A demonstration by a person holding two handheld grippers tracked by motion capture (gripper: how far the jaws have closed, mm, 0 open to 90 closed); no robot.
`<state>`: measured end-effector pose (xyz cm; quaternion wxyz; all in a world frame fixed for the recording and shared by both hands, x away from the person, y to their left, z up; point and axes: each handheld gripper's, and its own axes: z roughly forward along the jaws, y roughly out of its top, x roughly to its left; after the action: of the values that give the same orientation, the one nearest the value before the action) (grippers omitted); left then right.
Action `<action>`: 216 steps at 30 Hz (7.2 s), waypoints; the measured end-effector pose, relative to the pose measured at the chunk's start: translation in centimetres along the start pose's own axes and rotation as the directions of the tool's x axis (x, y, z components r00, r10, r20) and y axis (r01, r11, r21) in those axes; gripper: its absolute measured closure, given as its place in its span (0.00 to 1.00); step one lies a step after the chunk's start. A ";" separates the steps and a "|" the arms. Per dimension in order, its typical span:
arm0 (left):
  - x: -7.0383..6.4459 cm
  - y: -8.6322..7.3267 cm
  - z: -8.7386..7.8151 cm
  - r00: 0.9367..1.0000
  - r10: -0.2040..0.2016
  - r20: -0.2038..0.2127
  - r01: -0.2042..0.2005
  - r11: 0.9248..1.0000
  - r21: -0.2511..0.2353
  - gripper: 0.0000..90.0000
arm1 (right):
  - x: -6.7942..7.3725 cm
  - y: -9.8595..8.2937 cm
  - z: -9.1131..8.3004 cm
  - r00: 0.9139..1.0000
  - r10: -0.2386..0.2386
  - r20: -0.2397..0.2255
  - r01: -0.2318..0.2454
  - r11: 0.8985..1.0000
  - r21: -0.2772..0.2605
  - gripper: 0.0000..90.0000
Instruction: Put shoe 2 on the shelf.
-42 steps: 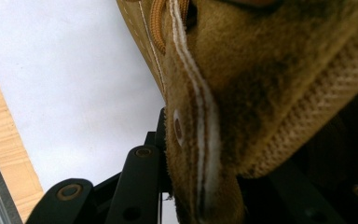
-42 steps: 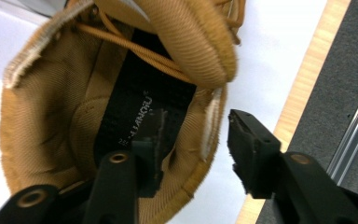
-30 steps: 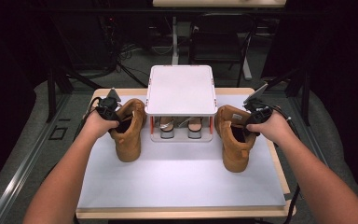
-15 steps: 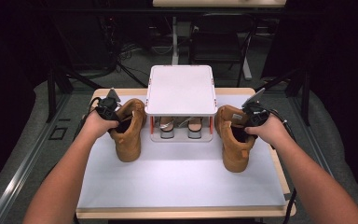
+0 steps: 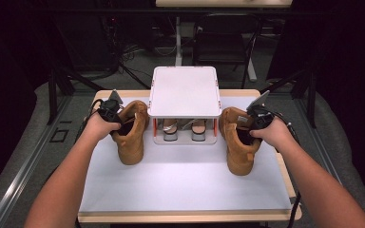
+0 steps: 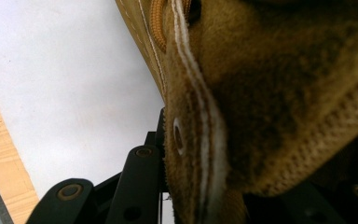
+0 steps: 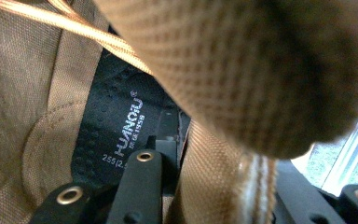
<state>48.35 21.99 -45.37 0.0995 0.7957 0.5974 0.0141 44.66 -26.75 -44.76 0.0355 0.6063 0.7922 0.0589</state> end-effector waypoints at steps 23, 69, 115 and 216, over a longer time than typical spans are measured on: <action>0.1 0.3 0.1 1.000 -0.027 -0.003 0.027 0.999 0.026 0.85 | 0.0 0.1 0.1 1.000 0.026 -0.009 -0.026 1.000 0.015 0.87; 0.2 1.3 -0.1 1.000 -0.015 -0.017 0.017 0.995 0.098 0.95 | -0.2 0.7 -0.2 0.999 0.040 -0.028 -0.038 0.997 0.065 0.96; 1.8 -0.2 -6.2 0.996 -0.086 0.017 0.086 0.996 0.018 0.95 | -0.7 0.7 -5.8 0.985 0.155 -0.071 -0.157 0.988 -0.015 0.96; -0.8 5.8 -18.4 0.974 -0.202 0.100 0.212 0.972 -0.104 0.94 | 1.8 8.9 -19.3 0.946 0.281 -0.164 -0.307 0.936 -0.169 0.95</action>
<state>51.00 22.29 -26.21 0.1722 0.7219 0.6702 0.0024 50.24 -23.64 -24.43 0.0301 0.7064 0.6836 0.1813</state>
